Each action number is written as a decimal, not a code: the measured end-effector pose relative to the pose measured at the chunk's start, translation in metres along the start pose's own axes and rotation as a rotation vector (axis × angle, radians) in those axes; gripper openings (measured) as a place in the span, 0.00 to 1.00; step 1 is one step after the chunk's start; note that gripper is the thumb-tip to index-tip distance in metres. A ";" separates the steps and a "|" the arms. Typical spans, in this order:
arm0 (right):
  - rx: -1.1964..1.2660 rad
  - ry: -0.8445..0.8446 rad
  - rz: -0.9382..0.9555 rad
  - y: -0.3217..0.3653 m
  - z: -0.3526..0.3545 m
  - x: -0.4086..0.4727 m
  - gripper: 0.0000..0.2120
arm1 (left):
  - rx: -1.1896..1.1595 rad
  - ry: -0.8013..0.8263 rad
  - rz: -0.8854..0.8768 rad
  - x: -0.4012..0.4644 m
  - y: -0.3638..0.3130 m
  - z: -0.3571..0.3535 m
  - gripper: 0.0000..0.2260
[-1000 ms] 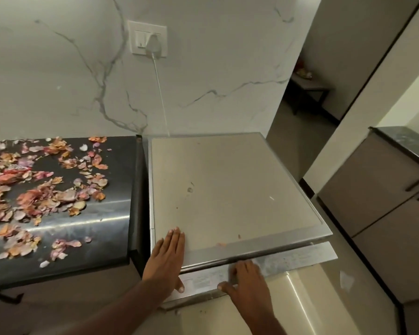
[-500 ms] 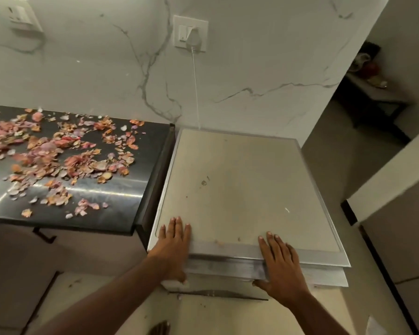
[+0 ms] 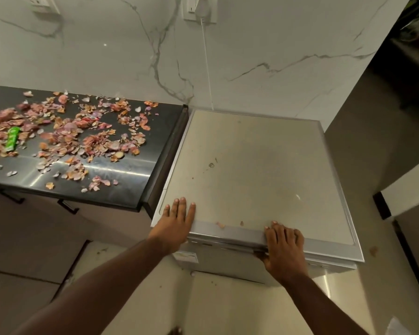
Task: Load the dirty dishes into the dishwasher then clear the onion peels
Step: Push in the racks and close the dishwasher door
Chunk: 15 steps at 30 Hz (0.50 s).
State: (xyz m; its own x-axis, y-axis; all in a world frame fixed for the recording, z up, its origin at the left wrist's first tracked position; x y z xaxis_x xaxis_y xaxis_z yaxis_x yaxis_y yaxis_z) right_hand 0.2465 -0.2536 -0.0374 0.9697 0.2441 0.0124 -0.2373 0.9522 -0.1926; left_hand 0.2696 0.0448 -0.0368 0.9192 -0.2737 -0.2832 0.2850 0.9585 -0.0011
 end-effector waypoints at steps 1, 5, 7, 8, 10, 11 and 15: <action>-0.006 0.010 -0.004 0.001 -0.001 0.001 0.38 | -0.003 0.004 -0.004 0.000 0.001 -0.001 0.45; -0.047 -0.023 -0.016 0.000 0.004 0.004 0.36 | -0.013 0.012 -0.010 0.001 0.001 -0.003 0.44; -0.039 -0.009 -0.047 0.002 0.012 0.003 0.36 | -0.034 0.026 -0.016 -0.003 0.002 0.002 0.46; -0.028 0.005 -0.068 0.003 0.017 0.002 0.36 | -0.053 0.021 -0.030 -0.005 0.004 0.005 0.47; -0.006 0.026 -0.109 0.003 0.026 0.003 0.36 | -0.123 0.008 -0.058 -0.010 0.013 0.009 0.53; 0.014 0.035 -0.126 0.003 0.028 0.001 0.35 | -0.157 0.014 -0.065 -0.014 0.020 0.008 0.56; 0.052 0.087 -0.147 -0.009 0.014 -0.015 0.50 | -0.138 -0.014 -0.047 -0.029 0.041 0.001 0.59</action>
State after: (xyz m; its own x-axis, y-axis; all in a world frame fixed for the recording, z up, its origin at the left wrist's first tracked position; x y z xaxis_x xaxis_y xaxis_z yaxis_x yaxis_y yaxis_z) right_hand 0.2331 -0.2635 -0.0219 0.9950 0.0868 -0.0490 -0.0930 0.9852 -0.1438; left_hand 0.2547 0.0916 -0.0273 0.9097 -0.3182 -0.2667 0.2883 0.9464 -0.1458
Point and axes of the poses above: each hand's wrist, its own x-axis towards the middle knuckle, its own z-axis out of the back of the hand, y = z × x, the point moved 9 cm from there along x, towards the middle knuckle, and after that the axes turned 11 degrees about -x, right-handed, at the moved point
